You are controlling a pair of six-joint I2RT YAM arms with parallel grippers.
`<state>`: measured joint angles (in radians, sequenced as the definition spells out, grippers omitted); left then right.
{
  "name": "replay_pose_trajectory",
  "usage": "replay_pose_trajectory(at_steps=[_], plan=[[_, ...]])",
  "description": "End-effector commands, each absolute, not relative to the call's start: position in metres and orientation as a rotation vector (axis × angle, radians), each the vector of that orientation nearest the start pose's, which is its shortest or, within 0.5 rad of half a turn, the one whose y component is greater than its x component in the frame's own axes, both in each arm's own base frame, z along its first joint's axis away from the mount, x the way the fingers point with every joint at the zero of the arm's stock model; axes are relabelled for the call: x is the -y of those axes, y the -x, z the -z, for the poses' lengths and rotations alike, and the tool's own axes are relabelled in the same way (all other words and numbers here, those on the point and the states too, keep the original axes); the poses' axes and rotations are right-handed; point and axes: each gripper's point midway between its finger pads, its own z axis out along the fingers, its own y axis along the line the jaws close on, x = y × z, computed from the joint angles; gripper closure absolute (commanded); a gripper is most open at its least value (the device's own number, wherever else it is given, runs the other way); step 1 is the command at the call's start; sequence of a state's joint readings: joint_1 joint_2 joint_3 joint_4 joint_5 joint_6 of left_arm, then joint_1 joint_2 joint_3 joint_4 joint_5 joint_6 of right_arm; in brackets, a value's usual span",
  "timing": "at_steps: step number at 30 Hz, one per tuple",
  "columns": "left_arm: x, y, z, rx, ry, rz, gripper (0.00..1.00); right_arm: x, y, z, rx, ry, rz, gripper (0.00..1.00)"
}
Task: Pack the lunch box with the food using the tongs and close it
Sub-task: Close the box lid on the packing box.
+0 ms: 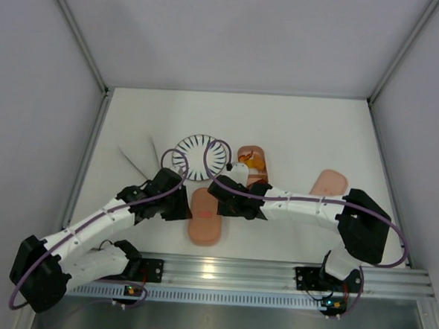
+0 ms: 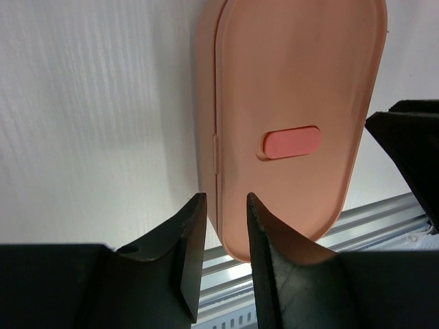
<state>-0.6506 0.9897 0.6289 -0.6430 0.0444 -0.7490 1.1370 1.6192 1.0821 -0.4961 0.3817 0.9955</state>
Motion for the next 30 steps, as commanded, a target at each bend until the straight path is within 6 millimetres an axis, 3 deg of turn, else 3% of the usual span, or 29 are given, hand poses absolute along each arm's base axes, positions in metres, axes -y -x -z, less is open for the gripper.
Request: replay_pose_trajectory(at_steps=[1,11,19,23,30], plan=[[0.177,-0.165,-0.082,-2.640,0.070,0.575,0.64,-0.352,-0.190,-0.094,-2.500,0.071,-0.437,0.69],[0.162,-0.161,-0.050,-2.717,0.117,0.365,0.63,-0.349,-0.189,-0.106,-2.483,0.081,-0.456,0.69],[0.160,-0.162,-0.050,-2.715,0.129,0.347,0.63,-0.354,-0.188,-0.116,-2.470,0.099,-0.498,0.68],[0.160,-0.163,-0.052,-2.714,0.127,0.345,0.63,-0.359,-0.186,-0.098,-2.497,0.103,-0.490,0.68],[0.160,-0.164,-0.053,-2.717,0.126,0.339,0.63,-0.361,-0.180,-0.035,-2.598,0.103,-0.434,0.68]])
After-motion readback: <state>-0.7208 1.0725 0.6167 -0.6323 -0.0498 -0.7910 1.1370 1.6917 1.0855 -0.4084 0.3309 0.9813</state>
